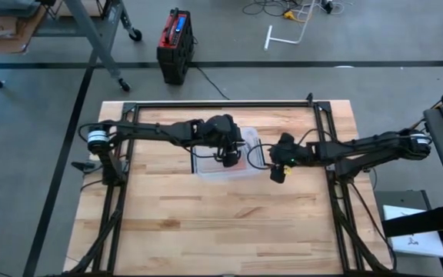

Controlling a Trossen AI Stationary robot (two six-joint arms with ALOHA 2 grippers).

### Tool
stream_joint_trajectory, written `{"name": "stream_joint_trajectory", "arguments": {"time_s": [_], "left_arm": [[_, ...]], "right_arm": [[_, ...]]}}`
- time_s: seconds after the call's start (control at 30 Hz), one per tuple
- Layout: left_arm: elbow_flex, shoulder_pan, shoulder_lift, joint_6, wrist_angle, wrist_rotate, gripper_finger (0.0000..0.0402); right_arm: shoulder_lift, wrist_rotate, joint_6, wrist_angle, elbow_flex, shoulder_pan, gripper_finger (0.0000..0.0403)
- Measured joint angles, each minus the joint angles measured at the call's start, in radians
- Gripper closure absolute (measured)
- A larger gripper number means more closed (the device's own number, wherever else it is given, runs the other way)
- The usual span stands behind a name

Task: Roll bandage
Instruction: Close the transparent bin

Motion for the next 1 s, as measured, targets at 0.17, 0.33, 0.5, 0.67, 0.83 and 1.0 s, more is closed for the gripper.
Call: {"name": "stream_joint_trajectory", "arguments": {"time_s": [0.17, 0.33, 0.5, 0.67, 0.83, 1.0], "left_arm": [[-0.016, -0.001, 0.018, 0.067, -0.033, 0.002, 0.0351], [-0.039, -0.001, 0.012, 0.118, -0.036, 0.029, 0.0351], [-0.041, -0.001, 0.012, 0.165, -0.045, 0.087, 0.0351], [-0.044, -0.001, 0.012, 0.176, -0.055, 0.094, 0.0360], [-0.045, -0.002, 0.013, 0.174, -0.063, 0.103, 0.0373], [-0.046, -0.002, 0.013, 0.160, -0.064, 0.097, 0.0380]], "right_arm": [[-0.001, -0.047, -0.049, 0.209, -0.081, 0.000, 0.0137], [-0.004, -0.092, -0.086, 0.262, -0.084, 0.004, 0.0144], [-0.015, -0.133, -0.153, 0.260, -0.064, 0.011, 0.0150], [-0.036, -0.140, -0.207, 0.209, -0.015, 0.013, 0.0158], [-0.039, -0.177, -0.219, 0.155, 0.033, 0.013, 0.0165], [-0.040, -0.179, -0.230, 0.139, 0.068, 0.013, 0.0170]]}}
